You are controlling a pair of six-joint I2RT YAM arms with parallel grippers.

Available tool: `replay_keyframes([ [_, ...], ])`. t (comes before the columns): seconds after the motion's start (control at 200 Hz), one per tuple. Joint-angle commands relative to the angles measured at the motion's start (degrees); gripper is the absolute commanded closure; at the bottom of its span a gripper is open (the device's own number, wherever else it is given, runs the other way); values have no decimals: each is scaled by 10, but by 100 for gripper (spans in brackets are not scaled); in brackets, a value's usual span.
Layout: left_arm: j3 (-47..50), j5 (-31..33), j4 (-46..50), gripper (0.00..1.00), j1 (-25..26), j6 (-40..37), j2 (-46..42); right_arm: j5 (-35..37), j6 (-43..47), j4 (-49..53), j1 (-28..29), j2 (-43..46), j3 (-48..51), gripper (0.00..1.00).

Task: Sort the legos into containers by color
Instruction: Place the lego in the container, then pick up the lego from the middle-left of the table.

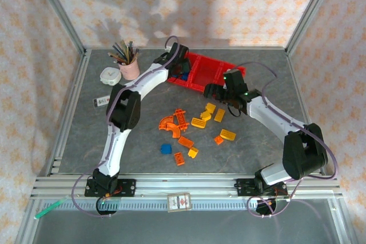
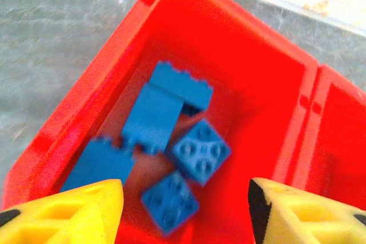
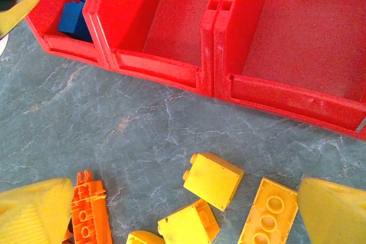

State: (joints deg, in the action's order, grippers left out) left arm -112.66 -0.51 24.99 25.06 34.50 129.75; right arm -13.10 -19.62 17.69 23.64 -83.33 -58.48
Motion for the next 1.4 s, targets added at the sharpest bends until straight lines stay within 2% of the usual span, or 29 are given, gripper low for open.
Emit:
replay_keyframes([
  [0.0, 87, -27, 12, 36, 11, 6, -118, 8, 8, 26, 12, 23, -15, 0],
  [0.11, 234, -26, -3, 35, 22, 17, -239, 1, 4, 42, 29, 38, -7, 0],
  [0.26, 409, -23, 30, 33, 41, 54, -382, -21, -9, 56, 50, 67, 25, 0],
  [0.415, 552, -6, 73, 29, 106, 107, -493, -38, -16, 60, 78, 108, 77, 0],
  [0.561, 634, 2, 98, 25, 174, 179, -546, -54, -27, 45, 84, 133, 132, 0],
  [0.741, 670, 19, 98, 21, 250, 249, -534, -72, -30, 23, 90, 127, 160, 0],
  [1.001, 661, 49, 97, 22, 275, 283, -451, -67, -25, 12, 91, 121, 156, 0],
  [1.201, 658, 44, 73, 30, 284, 287, -404, -69, -18, 6, 91, 115, 157, 0],
  [1.391, 655, 50, 68, 47, 286, 303, -386, -72, -7, 2, 91, 107, 158, 0],
])
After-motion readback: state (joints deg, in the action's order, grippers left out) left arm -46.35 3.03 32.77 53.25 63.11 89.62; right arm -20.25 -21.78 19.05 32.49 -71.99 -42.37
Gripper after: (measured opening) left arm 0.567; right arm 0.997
